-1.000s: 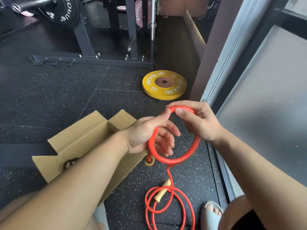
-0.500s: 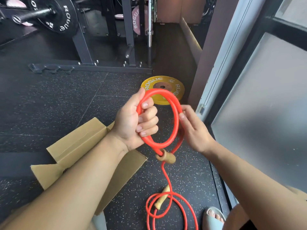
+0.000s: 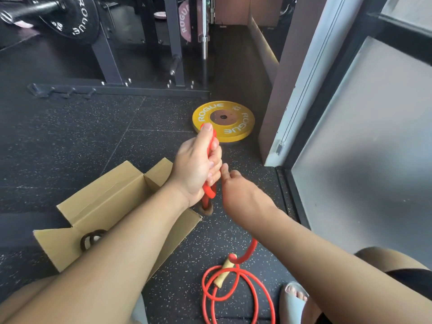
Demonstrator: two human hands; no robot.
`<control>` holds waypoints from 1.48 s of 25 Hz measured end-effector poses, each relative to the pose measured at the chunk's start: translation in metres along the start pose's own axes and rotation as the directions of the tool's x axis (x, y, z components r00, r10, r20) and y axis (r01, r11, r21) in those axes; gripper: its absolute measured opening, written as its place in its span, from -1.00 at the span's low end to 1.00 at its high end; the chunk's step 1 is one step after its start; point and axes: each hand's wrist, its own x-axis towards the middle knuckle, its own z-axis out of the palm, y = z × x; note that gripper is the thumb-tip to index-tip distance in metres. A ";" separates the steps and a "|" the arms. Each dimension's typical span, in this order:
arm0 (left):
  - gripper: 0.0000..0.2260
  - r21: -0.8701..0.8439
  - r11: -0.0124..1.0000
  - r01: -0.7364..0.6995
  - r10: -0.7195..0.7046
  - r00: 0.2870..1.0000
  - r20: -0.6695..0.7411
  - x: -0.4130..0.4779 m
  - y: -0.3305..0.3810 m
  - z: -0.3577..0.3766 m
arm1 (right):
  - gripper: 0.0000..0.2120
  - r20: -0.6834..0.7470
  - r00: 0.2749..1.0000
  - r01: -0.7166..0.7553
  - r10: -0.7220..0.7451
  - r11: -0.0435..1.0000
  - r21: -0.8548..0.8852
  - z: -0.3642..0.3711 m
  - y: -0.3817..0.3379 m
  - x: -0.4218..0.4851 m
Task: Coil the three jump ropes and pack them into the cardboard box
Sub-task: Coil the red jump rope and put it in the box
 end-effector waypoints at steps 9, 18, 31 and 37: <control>-0.62 0.492 0.851 -0.182 0.203 0.979 0.011 0.016 -0.027 -0.020 | -0.64 0.001 0.988 0.153 -0.156 0.970 -0.187 -0.002 -0.026 -0.023; -0.59 0.766 0.643 -0.025 -0.062 0.995 0.084 0.018 -0.027 -0.041 | -0.90 -0.238 0.776 0.487 -0.584 0.795 -0.362 -0.007 -0.009 -0.017; -0.51 0.713 0.616 0.336 -0.697 0.655 0.294 -0.018 -0.020 -0.034 | -0.43 -0.609 0.489 0.735 -0.624 0.671 -0.098 -0.028 0.015 -0.018; -0.52 0.336 0.755 0.563 -0.625 0.462 0.629 -0.011 -0.014 -0.039 | -0.31 -0.432 0.851 0.496 -0.298 0.728 0.474 -0.028 0.043 0.000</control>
